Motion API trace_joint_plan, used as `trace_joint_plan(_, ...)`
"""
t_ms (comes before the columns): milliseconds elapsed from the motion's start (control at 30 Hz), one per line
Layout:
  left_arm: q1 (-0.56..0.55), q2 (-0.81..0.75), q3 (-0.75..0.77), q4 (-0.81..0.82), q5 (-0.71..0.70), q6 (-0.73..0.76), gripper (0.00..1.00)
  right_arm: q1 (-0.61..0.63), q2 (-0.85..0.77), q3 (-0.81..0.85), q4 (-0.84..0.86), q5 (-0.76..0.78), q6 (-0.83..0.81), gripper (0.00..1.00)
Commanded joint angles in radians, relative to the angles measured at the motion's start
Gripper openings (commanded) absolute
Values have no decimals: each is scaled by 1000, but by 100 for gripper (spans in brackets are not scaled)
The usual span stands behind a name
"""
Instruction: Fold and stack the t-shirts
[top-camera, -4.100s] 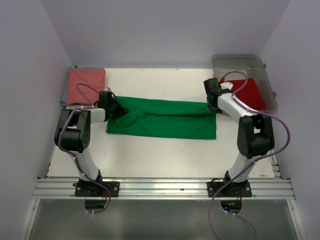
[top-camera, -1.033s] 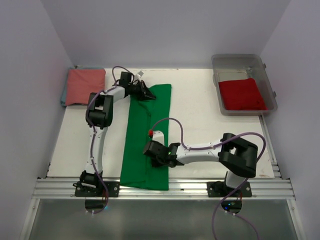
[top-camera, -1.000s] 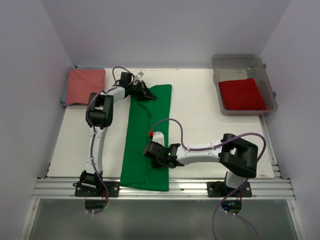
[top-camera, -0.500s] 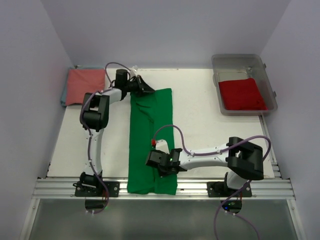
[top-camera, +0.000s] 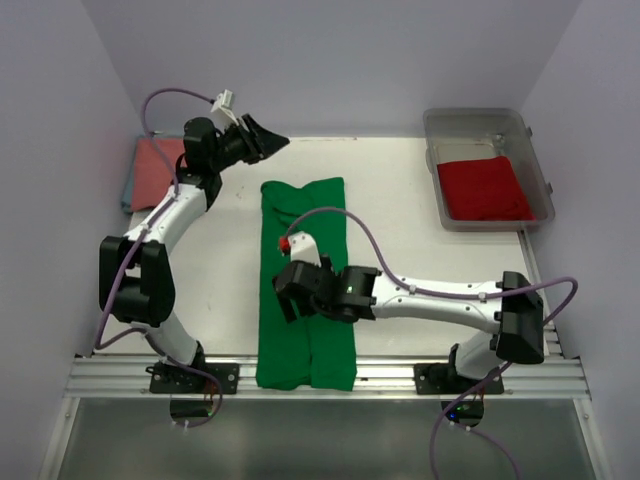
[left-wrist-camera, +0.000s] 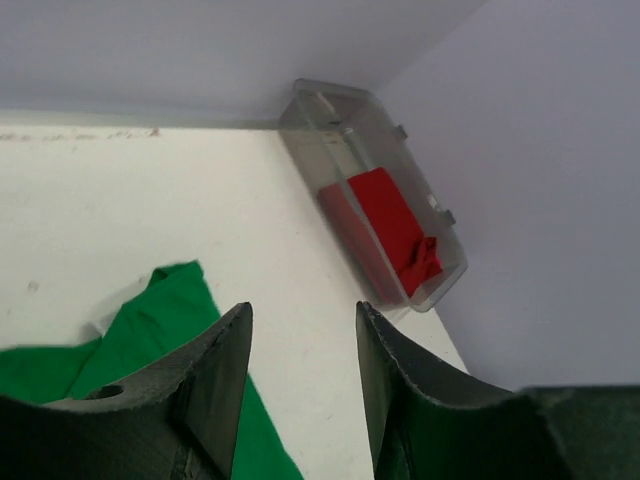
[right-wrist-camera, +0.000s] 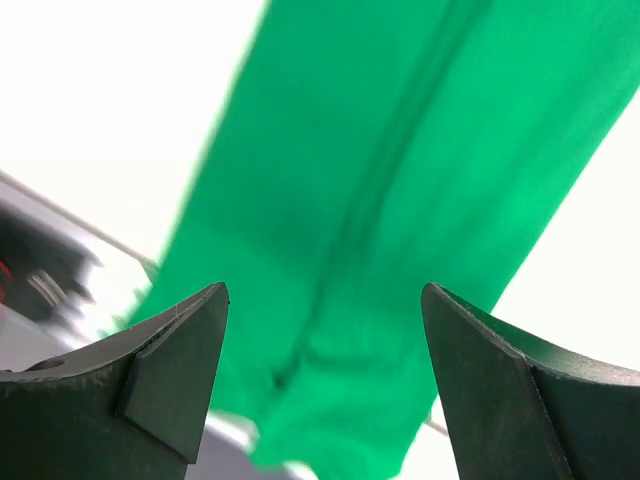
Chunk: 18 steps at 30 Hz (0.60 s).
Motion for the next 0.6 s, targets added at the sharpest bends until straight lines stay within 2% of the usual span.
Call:
trace_joint_plan(0, 2, -46, -128, -175, -165, 95, 49, -112, 14, 176, -55, 155, -150, 82)
trace_joint_plan(33, 2, -60, -189, -195, -177, 106, 48, -203, 24, 196, -50, 138, -165, 81)
trace_joint_plan(100, 2, -99, -255, -226, -217, 109, 46, -293, 44, 239, -23, 129, -214, 78)
trace_joint_plan(167, 2, -122, -352, -212, -239, 112, 44, -395, 93, 288, 40, 144, -289, 68)
trace_joint_plan(200, 2, -135, -379, -206, -243, 112, 43, -428, 122, 313, 53, 142, -308, 55)
trace_joint_plan(233, 2, -135, -418, -198, -234, 116, 42, -484, 184, 340, 72, 145, -323, 15)
trace_joint_plan(267, 2, -133, -432, -198, -225, 117, 39, -509, 232, 413, 71, 156, -348, 0)
trace_joint_plan(333, 2, -129, -459, -201, -210, 123, 36, -579, 316, 501, 63, 107, -377, 0)
trace_joint_plan(367, 1, -129, -464, -209, -210, 123, 32, -598, 415, 591, 57, 84, -404, 0)
trace_joint_plan(500, -1, -136, -482, -215, -216, 129, 26, -663, 643, 826, 2, -161, -431, 0)
trace_joint_plan(567, -2, -139, -484, -224, -219, 132, 25, -678, 735, 924, -27, -215, -431, 0)
